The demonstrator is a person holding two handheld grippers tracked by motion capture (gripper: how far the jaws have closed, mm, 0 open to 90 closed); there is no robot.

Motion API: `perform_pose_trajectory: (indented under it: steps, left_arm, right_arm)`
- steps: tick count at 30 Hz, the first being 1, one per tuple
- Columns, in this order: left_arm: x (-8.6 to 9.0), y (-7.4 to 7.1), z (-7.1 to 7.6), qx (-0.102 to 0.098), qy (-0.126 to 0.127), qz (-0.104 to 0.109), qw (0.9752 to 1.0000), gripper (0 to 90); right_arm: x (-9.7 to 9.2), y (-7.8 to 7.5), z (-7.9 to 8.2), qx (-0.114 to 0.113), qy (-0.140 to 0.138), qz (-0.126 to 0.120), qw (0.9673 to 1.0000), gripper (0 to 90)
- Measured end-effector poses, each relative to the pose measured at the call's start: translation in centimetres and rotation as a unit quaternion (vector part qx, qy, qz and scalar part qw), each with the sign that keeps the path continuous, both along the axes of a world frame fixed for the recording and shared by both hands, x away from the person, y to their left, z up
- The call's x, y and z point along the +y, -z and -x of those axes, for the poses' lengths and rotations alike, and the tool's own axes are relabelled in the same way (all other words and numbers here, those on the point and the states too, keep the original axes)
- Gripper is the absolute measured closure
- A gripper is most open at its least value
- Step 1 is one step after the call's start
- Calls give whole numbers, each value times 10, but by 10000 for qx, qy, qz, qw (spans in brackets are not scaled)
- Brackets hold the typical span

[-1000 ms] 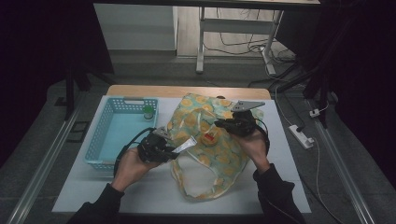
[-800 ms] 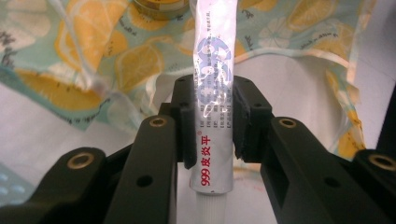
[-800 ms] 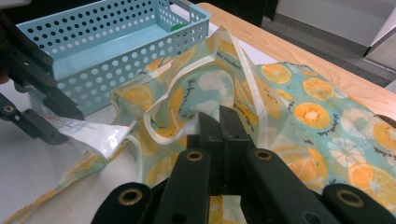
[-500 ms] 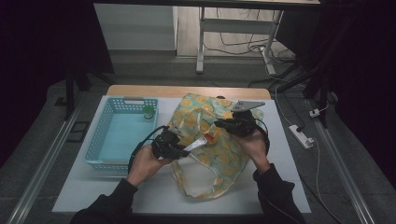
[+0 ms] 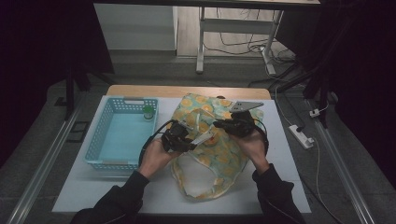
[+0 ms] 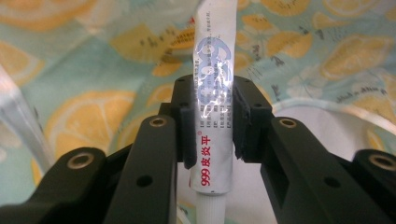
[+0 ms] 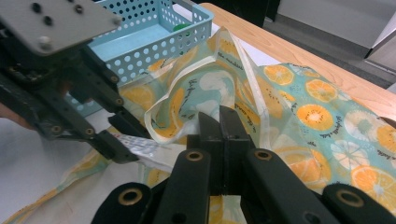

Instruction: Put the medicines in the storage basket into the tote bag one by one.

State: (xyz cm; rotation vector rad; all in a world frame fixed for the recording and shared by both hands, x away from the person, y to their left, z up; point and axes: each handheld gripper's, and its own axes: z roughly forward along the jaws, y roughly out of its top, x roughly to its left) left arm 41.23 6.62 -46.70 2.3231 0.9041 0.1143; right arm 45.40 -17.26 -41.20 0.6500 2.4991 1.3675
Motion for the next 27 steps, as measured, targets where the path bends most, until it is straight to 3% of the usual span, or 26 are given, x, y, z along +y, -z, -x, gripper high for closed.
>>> perform_pose_trajectory:
  steps: [27]
  left_arm:
    - [-17,10,-49,64,-641,-168,9978,724]
  right_arm:
    - [4,3,1,-16,-4,63,10000,900]
